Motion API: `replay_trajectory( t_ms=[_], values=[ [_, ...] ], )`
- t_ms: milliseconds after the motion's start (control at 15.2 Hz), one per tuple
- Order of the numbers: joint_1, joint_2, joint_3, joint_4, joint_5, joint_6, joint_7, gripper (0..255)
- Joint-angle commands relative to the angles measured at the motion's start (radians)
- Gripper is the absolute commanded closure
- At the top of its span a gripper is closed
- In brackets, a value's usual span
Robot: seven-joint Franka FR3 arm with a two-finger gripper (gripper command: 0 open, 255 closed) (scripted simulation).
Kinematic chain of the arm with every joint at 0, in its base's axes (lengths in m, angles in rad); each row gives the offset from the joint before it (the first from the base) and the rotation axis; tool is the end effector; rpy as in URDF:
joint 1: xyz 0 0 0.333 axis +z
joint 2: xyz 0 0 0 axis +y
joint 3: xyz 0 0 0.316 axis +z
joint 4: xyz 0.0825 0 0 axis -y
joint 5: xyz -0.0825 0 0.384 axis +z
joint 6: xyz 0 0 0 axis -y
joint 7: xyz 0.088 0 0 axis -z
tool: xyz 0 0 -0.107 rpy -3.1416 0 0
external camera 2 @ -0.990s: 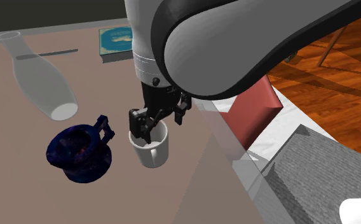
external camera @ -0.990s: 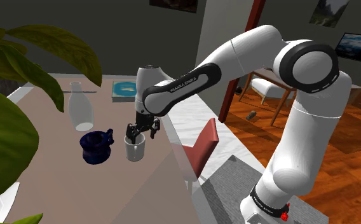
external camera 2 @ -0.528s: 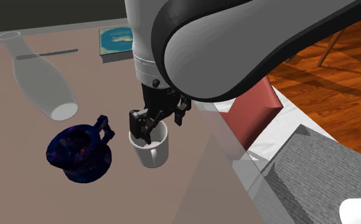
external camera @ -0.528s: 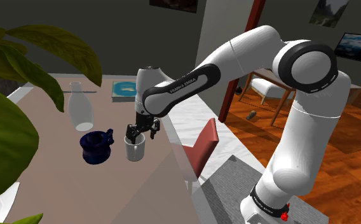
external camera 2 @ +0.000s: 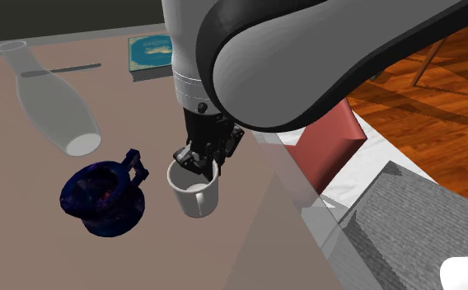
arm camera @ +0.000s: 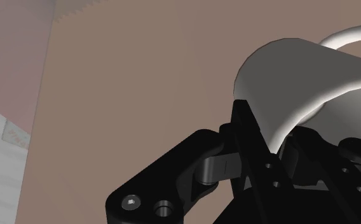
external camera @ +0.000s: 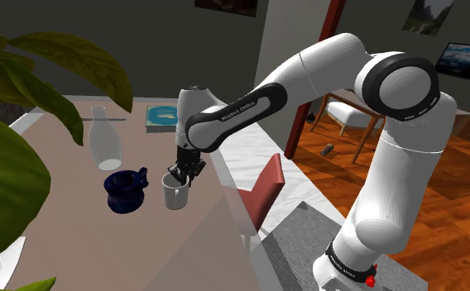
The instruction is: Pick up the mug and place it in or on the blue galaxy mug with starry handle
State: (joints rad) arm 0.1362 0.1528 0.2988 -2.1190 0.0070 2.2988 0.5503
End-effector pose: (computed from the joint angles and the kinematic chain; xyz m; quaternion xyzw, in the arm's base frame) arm 0.5152 0.2368 0.3473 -0.9976 0.0619 -0.0030 0.0300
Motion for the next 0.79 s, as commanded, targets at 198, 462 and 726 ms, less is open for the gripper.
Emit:
replay_trajectory(
  t_ms=[198,462,726],
  values=[
    [-0.001,-0.015,0.001,0.01,0.005,-0.025,-0.003,255],
    [-0.003,-0.044,0.002,0.033,0.015,-0.075,-0.008,255],
    [-0.005,-0.069,0.003,0.06,0.023,-0.125,-0.012,255]
  ],
)
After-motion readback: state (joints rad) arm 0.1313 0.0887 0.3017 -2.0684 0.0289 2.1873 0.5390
